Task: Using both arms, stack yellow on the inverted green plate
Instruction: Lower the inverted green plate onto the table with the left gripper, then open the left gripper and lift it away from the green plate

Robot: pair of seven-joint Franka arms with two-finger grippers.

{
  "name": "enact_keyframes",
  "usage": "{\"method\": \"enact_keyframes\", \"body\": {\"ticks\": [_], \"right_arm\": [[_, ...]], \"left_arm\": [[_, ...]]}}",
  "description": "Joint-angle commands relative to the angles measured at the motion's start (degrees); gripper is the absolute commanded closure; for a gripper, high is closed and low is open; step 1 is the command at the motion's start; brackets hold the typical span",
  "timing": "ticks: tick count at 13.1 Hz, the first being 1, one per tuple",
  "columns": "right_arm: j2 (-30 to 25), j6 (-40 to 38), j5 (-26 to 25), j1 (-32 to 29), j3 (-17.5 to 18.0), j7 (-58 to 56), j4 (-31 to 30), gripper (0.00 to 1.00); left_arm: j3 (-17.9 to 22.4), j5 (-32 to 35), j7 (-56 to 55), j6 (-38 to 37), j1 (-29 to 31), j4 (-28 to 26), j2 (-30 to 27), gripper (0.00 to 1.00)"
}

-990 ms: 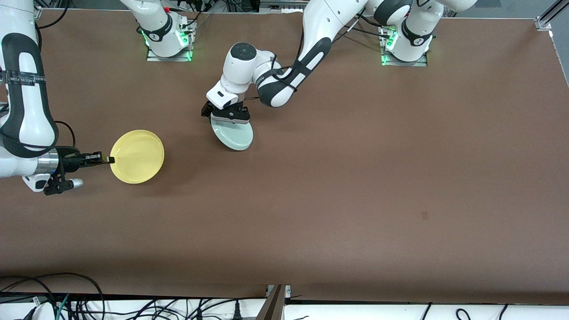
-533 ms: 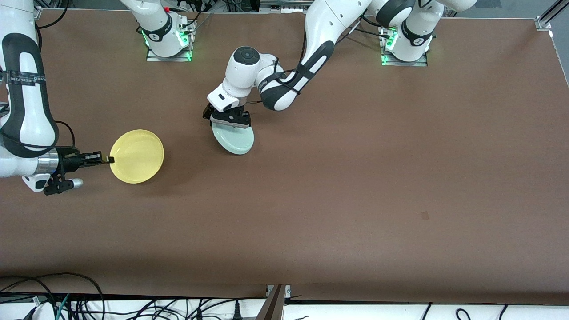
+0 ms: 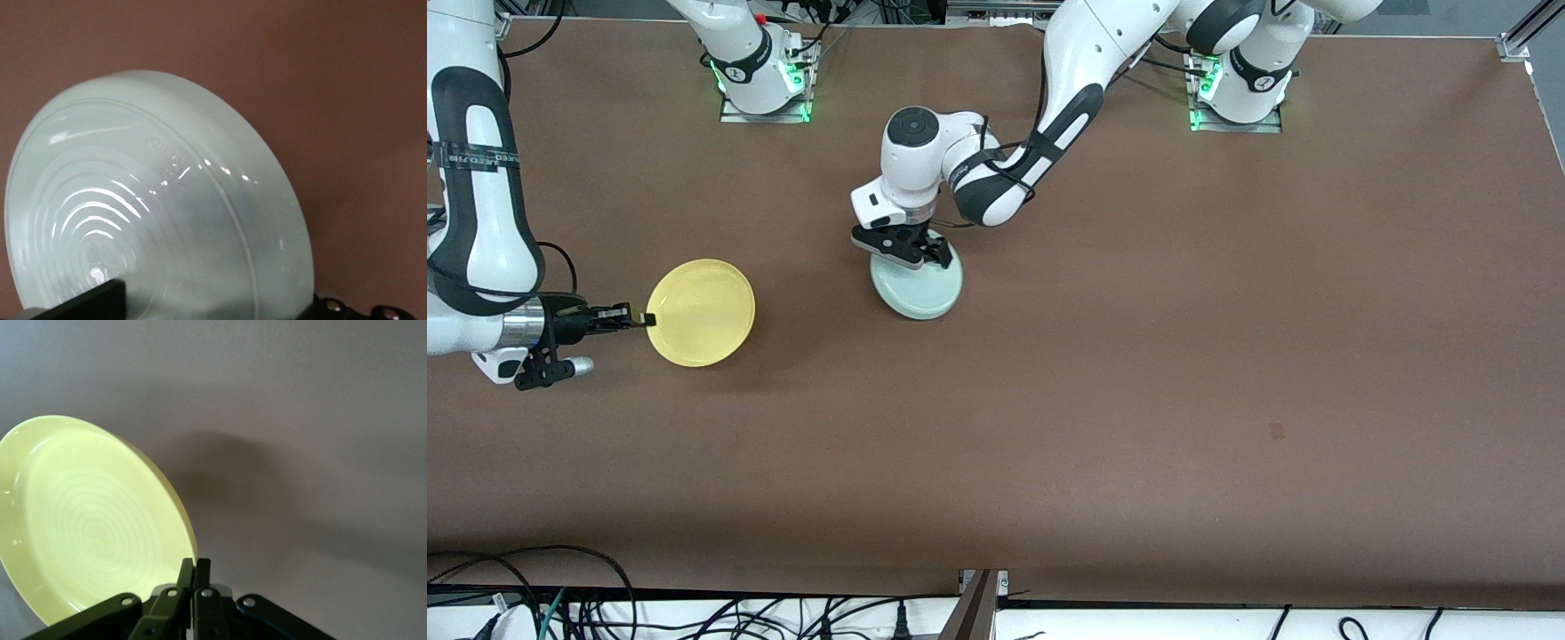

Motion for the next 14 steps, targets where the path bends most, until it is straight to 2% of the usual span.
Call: {"method": "enact_keyframes", "body": {"ticks": [1,3,4,6,8,9,10,14], "right_arm": [[0.0,-0.5,-0.7,0.0,0.0,-0.9,0.2,1.0],[0.0,-0.5,-0.7,0.0,0.0,-0.9,0.2,1.0],[0.0,-0.5,-0.7,0.0,0.0,-0.9,0.2,1.0],[0.0,-0.5,-0.7,0.0,0.0,-0.9,0.2,1.0],[0.0,-0.5,-0.7,0.0,0.0,-0.9,0.2,1.0],[0.1,-0.5,-0.7,-0.1,-0.1,-0.9,0.2,1.0],[0.1,-0.5,-0.7,-0.1,-0.1,-0.9,0.2,1.0],[0.2,-0.5,-0.7,-0.1,0.0,-0.9,0.2,1.0]], "left_arm": [[0.2,0.3,9.2,-14.0,0.7,-1.5,-4.7,0.0],[0.7,1.5,12.5,-21.9,0.6,-1.5,-5.7,0.0],[0.6,4.9,13.8,-25.3,0.6,-1.5,-5.8,0.0],[0.1,10.0,14.0,-27.5,0.0,-1.5,-6.1,0.0],[-0.3,9.1,13.8,-27.4,0.1,-1.1,-6.2,0.0],[-1.8,7.7,13.8,-26.9,0.2,0.4,-5.9,0.0],[-2.7,3.5,13.7,-26.4,0.4,1.2,-5.5,0.0],[-2.8,-12.9,13.7,-24.9,1.5,1.4,-6.2,0.0]]}}
